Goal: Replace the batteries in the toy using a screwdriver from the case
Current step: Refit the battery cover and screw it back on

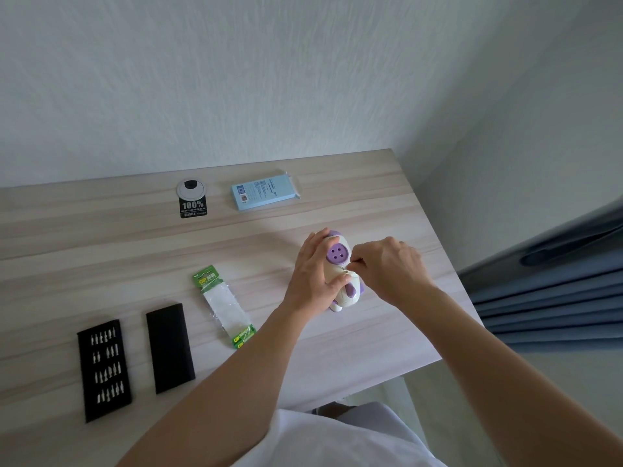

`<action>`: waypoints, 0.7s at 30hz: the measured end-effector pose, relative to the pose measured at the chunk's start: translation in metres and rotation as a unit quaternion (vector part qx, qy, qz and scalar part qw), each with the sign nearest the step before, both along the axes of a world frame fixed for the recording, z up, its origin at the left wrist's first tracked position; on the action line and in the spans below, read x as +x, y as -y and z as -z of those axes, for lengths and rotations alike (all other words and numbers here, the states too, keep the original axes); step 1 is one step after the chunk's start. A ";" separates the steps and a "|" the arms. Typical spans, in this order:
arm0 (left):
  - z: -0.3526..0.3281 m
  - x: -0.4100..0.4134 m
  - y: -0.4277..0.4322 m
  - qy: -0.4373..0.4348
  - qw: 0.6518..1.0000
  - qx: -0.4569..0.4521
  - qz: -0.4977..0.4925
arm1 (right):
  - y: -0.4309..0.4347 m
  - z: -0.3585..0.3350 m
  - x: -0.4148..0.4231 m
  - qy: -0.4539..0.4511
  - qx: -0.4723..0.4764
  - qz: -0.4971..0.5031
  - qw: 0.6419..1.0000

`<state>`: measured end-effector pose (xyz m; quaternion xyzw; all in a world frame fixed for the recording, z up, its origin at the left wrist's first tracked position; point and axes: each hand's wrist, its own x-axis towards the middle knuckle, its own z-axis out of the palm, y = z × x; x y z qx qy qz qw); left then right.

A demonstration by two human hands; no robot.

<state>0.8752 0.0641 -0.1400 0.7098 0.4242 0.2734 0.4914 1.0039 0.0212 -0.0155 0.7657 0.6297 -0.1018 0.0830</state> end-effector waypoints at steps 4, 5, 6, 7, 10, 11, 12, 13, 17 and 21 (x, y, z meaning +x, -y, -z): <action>0.001 -0.001 0.000 0.003 1.000 0.009 -0.004 | 0.002 0.001 0.000 -0.033 -0.004 -0.022 0.999; 0.001 -0.002 0.000 0.003 1.000 0.009 -0.005 | 0.002 0.001 0.001 -0.038 -0.001 -0.023 0.999; 0.001 -0.001 0.000 0.002 1.000 0.008 -0.005 | 0.001 0.000 0.001 -0.040 0.000 -0.019 0.999; 0.001 -0.001 0.000 -0.001 1.000 0.007 -0.004 | 0.001 0.000 0.001 -0.042 0.000 -0.011 0.999; 0.001 -0.001 0.000 -0.003 1.000 0.003 0.000 | -0.001 0.001 0.000 -0.038 0.001 0.019 0.999; 0.000 -0.001 0.000 -0.004 1.000 0.002 0.000 | -0.003 0.002 -0.002 -0.027 0.001 0.026 0.999; -0.001 -0.002 0.001 -0.004 1.000 0.001 0.000 | -0.004 0.002 -0.004 -0.014 0.001 0.034 0.999; -0.001 -0.002 0.001 -0.005 1.000 0.000 0.000 | -0.005 0.003 -0.006 -0.004 0.004 0.043 0.999; -0.001 -0.003 0.001 -0.005 1.000 0.004 0.001 | -0.002 0.005 -0.005 -0.043 0.022 0.057 0.997; -0.001 -0.002 0.001 -0.004 1.000 -0.004 0.001 | 0.002 0.005 -0.003 -0.059 0.020 0.034 0.997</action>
